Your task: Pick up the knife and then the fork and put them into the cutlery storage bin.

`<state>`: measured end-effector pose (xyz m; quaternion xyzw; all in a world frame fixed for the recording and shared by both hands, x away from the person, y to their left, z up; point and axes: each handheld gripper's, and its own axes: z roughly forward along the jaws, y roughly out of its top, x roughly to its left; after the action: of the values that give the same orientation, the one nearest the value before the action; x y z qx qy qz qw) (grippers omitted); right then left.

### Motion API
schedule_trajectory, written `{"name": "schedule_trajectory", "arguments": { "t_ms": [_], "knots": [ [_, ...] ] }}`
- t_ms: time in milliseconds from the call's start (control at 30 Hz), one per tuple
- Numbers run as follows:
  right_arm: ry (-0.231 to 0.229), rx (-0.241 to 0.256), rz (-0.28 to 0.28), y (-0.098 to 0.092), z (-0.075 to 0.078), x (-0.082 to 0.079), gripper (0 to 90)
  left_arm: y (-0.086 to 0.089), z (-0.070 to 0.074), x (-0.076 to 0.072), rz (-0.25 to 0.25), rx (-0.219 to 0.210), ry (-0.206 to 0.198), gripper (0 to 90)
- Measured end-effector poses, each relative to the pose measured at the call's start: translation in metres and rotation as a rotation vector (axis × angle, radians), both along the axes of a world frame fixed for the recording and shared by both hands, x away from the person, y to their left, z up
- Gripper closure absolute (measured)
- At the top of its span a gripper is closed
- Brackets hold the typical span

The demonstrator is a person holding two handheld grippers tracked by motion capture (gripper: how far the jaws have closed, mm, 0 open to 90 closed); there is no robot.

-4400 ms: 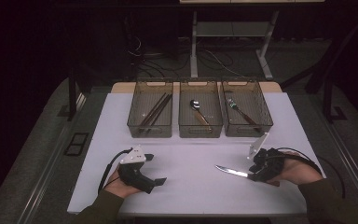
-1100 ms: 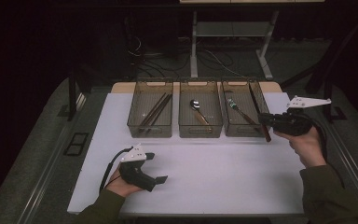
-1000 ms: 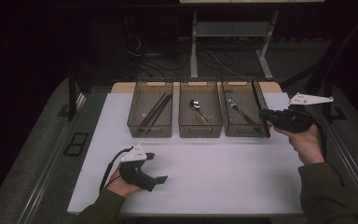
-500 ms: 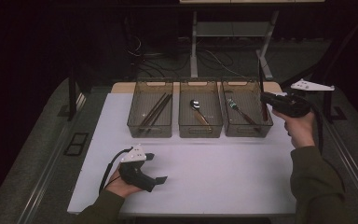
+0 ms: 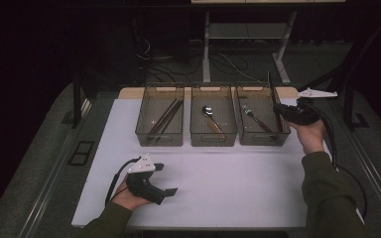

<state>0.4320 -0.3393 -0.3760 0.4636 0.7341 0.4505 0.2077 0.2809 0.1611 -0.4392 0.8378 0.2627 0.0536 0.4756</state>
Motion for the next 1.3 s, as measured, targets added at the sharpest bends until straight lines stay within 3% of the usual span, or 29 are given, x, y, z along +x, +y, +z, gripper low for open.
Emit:
{"name": "schedule_trajectory", "arguments": {
  "t_ms": [267, 367, 567, 767, 933, 1100, 1300],
  "knots": [
    [0.086, -0.064, -0.015, 0.001, -0.014, 0.004, 77.0, 0.0, 0.0, 0.0, -0.001, 0.001, 0.001, 0.0],
    [0.125, -0.07, 0.007, 0.002, -0.017, 0.006, 72.9, 0.0, 0.0, 0.0, -0.002, 0.004, 0.0, 0.0],
    [0.111, -0.067, -0.012, 0.001, -0.015, 0.005, 58.4, 0.0, 0.0, 0.0, -0.002, 0.004, 0.001, 0.0],
    [0.111, -0.011, 0.001, -0.003, -0.011, 0.002, 45.3, 0.0, 0.0, 0.0, -0.002, 0.006, 0.001, 0.0],
    [0.12, 0.039, 0.041, -0.002, -0.006, -0.003, 40.9, 0.0, 0.0, 0.0, -0.001, 0.005, 0.001, 0.0],
    [0.09, 0.075, 0.071, 0.002, 0.004, -0.011, 35.8, 0.0, 0.0, 0.0, 0.002, 0.007, 0.002, 0.0],
    [0.05, 0.016, 0.067, 0.013, 0.01, -0.025, 27.3, 0.0, 0.0, 0.0, 0.004, 0.005, 0.002, 0.0]
  ]
}}
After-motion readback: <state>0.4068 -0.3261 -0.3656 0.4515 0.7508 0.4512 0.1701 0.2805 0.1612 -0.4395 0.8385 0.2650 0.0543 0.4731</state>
